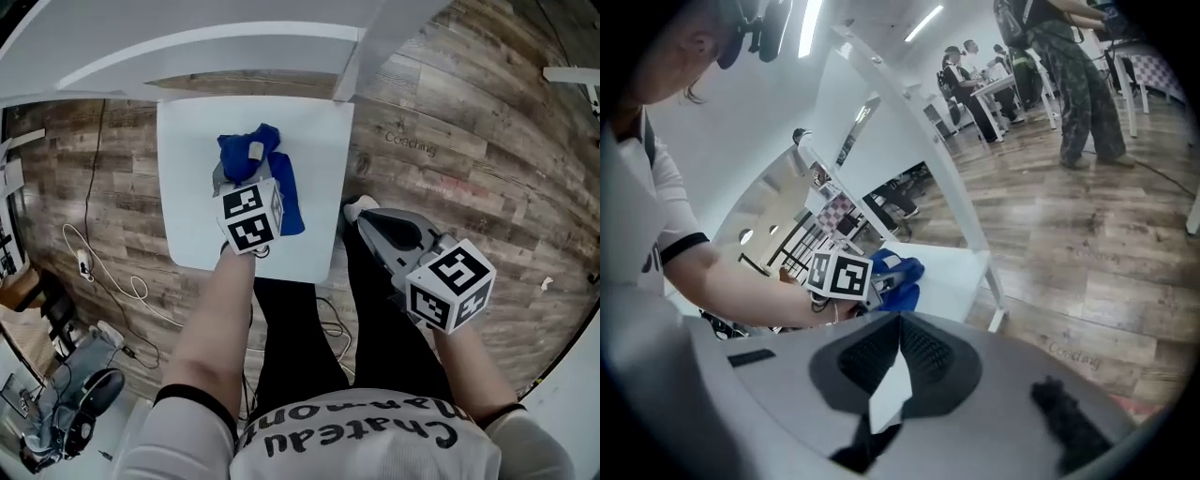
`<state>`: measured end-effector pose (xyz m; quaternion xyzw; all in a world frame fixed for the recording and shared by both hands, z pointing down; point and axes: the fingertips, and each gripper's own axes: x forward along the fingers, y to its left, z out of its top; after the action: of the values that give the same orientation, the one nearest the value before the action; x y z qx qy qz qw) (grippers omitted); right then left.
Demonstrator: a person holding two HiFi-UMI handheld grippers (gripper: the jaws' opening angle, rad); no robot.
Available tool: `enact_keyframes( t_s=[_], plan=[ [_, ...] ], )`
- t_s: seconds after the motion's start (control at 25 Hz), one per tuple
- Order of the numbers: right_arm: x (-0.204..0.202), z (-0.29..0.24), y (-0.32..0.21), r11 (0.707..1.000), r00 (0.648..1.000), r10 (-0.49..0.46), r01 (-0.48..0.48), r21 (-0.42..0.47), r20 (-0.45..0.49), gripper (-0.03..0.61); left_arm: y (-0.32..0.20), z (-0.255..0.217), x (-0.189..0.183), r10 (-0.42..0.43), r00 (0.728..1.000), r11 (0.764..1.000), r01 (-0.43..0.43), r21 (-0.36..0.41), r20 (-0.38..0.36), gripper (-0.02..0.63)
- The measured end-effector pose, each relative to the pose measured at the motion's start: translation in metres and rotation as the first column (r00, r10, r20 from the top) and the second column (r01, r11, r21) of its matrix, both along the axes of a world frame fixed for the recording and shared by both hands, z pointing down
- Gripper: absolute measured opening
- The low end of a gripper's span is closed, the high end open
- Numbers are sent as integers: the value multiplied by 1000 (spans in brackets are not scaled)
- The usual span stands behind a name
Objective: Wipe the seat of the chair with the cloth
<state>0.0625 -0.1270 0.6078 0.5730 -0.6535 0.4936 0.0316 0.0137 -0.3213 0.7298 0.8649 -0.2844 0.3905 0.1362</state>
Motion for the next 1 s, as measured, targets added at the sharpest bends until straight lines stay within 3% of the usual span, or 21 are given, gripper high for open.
enact_keyframes(
  t_s=[0.28,0.52,0.64,0.76,0.88,1.0],
  plan=[
    [15,6,12,1000,1000,10,-10,-16,-10,15,79,2,45,130,990,984,-136,-118,-54,95],
    [8,11,12,999,1000,-11,10,-43,-17,15,105,4,57,207,975,962,-217,-163,-77,95],
    [-4,13,2,998,999,-33,32,-58,-17,15,108,-2,57,194,967,940,-231,-250,-163,98],
    [-22,11,-15,995,997,-69,68,-70,-18,15,83,-8,21,78,980,951,-128,-281,-182,100],
    [-43,11,-39,993,995,-99,97,-70,-26,15,37,-7,-49,4,995,972,-28,-234,-104,101],
    [-70,15,-68,990,993,-120,118,-73,-18,15,-13,-7,-120,-22,999,984,17,-177,-26,100]
  ],
)
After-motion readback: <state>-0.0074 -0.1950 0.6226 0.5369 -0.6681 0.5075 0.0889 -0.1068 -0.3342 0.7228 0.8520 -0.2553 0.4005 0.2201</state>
